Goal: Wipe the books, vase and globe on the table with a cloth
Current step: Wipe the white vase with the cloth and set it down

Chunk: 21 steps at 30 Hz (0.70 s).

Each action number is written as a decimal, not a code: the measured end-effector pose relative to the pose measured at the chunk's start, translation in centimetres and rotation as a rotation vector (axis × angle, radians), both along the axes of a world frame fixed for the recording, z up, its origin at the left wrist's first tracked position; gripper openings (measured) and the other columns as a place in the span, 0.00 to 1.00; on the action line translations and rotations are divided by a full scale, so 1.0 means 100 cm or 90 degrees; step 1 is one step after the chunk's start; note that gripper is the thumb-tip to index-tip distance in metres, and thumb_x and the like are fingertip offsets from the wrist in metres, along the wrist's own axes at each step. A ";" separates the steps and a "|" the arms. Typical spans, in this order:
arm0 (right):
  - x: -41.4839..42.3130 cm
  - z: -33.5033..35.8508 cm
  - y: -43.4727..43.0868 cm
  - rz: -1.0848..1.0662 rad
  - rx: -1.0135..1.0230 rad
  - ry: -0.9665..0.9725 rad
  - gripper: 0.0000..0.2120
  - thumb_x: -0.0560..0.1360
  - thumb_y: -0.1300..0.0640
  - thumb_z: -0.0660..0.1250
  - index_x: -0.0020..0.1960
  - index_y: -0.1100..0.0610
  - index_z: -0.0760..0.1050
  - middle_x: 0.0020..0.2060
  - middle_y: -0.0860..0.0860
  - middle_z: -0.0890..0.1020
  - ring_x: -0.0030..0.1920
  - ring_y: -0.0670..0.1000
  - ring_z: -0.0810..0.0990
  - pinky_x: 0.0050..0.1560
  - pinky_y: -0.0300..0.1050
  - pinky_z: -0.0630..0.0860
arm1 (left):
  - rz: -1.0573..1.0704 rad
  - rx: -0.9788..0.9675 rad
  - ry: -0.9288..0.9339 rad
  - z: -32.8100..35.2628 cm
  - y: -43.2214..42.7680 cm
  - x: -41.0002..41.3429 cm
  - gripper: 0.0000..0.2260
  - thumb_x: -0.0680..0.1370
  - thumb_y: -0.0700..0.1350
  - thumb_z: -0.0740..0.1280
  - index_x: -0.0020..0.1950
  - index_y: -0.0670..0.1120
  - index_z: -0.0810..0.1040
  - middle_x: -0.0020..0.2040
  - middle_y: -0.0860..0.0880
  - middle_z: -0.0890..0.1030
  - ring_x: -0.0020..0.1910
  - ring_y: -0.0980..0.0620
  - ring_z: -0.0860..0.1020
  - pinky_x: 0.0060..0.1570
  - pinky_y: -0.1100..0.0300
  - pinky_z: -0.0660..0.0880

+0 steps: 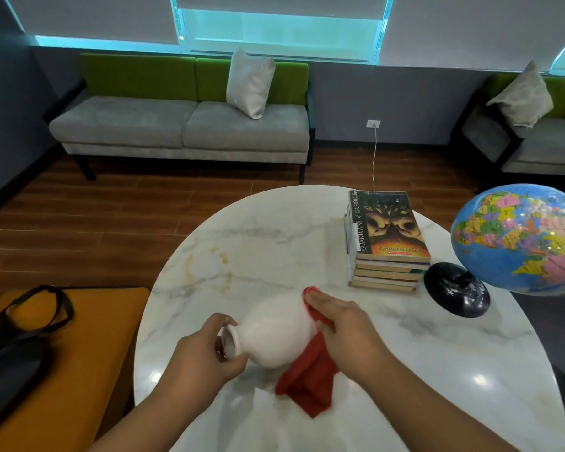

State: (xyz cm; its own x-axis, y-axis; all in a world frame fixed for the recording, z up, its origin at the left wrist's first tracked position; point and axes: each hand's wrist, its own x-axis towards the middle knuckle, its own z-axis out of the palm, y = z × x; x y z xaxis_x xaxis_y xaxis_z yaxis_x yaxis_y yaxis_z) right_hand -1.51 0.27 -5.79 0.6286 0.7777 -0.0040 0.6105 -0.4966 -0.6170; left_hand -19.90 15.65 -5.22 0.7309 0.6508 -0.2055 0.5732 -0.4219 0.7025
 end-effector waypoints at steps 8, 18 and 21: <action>-0.021 -0.007 -0.012 -0.044 0.049 0.021 0.22 0.78 0.63 0.62 0.70 0.49 0.70 0.64 0.50 0.75 0.64 0.45 0.71 0.61 0.18 0.51 | 0.041 -0.065 0.026 -0.004 0.007 0.000 0.18 0.70 0.50 0.74 0.57 0.55 0.72 0.39 0.52 0.82 0.36 0.52 0.82 0.36 0.64 0.78; 0.004 -0.006 -0.008 -0.036 0.036 0.042 0.23 0.78 0.66 0.62 0.70 0.51 0.70 0.65 0.42 0.72 0.68 0.46 0.68 0.60 0.16 0.49 | 0.100 -0.180 0.035 -0.001 0.010 0.005 0.18 0.75 0.52 0.69 0.62 0.49 0.71 0.44 0.45 0.82 0.34 0.53 0.84 0.46 0.51 0.81; -0.012 -0.005 -0.003 0.065 0.040 0.006 0.23 0.77 0.64 0.61 0.71 0.52 0.69 0.64 0.36 0.67 0.64 0.46 0.69 0.63 0.19 0.51 | 0.108 -0.184 0.029 -0.001 0.011 0.005 0.15 0.76 0.53 0.68 0.58 0.47 0.72 0.42 0.46 0.82 0.34 0.51 0.83 0.45 0.54 0.81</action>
